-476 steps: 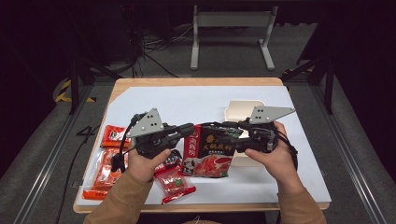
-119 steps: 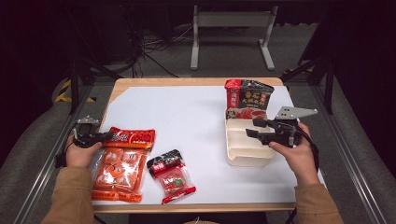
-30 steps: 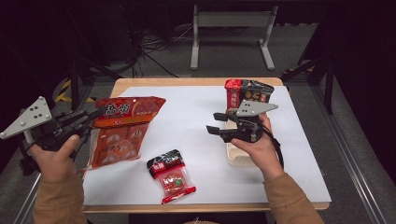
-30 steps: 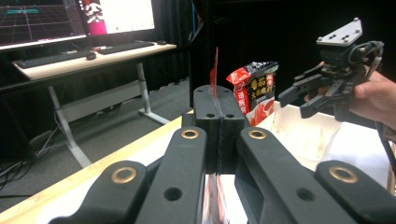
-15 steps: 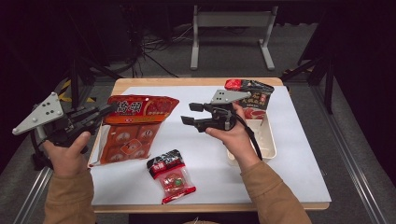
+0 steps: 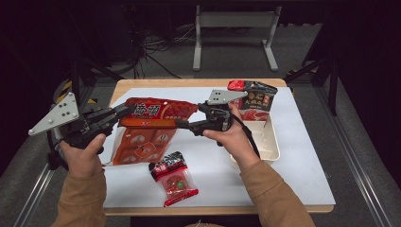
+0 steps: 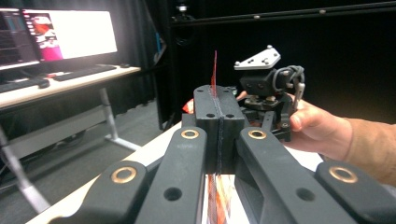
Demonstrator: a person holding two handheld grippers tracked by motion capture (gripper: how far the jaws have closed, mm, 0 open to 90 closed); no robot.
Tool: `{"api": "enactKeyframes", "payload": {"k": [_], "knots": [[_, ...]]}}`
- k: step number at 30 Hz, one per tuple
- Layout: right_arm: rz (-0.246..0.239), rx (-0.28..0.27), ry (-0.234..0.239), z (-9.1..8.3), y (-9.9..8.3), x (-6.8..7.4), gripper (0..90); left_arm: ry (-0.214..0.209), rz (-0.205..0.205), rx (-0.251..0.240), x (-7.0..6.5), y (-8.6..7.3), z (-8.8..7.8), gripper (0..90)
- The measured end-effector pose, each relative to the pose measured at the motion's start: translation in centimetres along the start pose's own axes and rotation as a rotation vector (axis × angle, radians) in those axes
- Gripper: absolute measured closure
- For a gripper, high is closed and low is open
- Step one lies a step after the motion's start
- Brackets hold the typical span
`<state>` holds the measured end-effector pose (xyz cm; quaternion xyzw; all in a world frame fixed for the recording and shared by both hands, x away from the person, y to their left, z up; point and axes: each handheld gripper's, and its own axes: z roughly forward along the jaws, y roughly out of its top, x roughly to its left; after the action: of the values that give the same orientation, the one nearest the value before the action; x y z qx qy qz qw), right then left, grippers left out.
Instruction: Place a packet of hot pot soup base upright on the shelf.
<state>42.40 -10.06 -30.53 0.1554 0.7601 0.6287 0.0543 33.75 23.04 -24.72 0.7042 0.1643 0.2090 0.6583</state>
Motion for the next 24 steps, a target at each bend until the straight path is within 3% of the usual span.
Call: {"api": "enactKeyframes", "payload": {"k": [6, 10, 13, 15, 16, 24], "knots": [[-0.009, -0.02, 0.063, 0.2, 0.2, 0.5, 39.7, -0.019, -0.004, 0.004, -0.3, -0.2, 0.9, 90.0], [-0.004, 0.012, 0.118, 0.0, 0.3, 0.8, 63.4, -0.003, 0.003, 0.0, -0.3, -0.3, 0.9, 90.0], [-0.031, 0.027, 0.159, -0.2, 0.4, 1.0, 79.9, -0.005, 0.001, -0.005, -0.3, -0.3, 0.8, 90.0], [-0.077, 0.046, 0.162, -0.4, 0.7, 1.4, 88.1, 0.002, 0.006, 0.004, -0.4, -0.3, 0.9, 90.0], [-0.096, 0.056, 0.155, -0.5, 0.8, 1.6, 89.0, 0.002, 0.006, 0.004, -0.4, -0.3, 0.9, 90.0], [-0.105, 0.067, 0.119, -1.4, 1.7, 2.2, 89.8, -0.009, -0.019, -0.003, 0.1, -0.7, 1.1, 90.0]]}}
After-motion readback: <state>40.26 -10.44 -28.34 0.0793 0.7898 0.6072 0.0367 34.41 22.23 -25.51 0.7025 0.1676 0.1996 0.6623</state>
